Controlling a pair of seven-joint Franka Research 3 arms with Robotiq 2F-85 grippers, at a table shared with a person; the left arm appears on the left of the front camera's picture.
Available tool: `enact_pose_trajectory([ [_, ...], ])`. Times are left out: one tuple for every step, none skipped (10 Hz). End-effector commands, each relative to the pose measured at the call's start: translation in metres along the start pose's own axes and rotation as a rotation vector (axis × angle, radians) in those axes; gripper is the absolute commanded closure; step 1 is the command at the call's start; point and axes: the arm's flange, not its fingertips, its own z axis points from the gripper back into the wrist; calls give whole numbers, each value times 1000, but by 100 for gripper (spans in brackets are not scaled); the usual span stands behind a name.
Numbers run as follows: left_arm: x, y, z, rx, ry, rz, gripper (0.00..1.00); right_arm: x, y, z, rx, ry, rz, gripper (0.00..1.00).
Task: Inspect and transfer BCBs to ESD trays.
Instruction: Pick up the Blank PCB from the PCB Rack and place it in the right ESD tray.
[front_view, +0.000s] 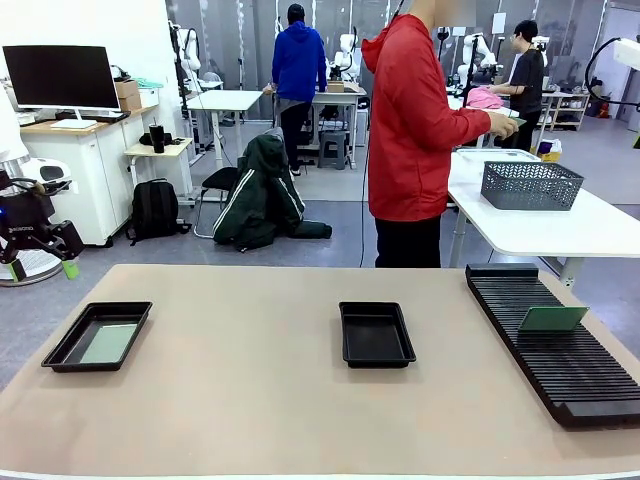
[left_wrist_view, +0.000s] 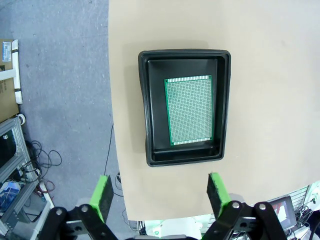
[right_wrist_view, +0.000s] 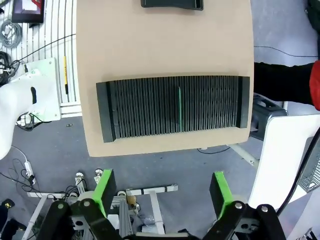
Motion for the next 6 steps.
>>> enact_pose_trajectory([
  [-1,1,-3,0,-15,-6,0,-8,-14,-38,-10,-29,15,0],
  [-1,1,-3,0,-15,-6,0,-9,-19,-59,-19,-36,33,0],
  [-1,1,-3,0,-15,-6,0,-13,-24,-82,-26,-61,55,0],
  [-1,1,-3,0,-15,-6,0,-15,-27,-104,-17,-71,64,0],
  [-1,1,-3,0,-15,-6,0,-18,-29,-126,-7,-71,75,0],
  [-1,1,-3,0,-15,-6,0,-19,-32,-148,-6,-67,81,0],
])
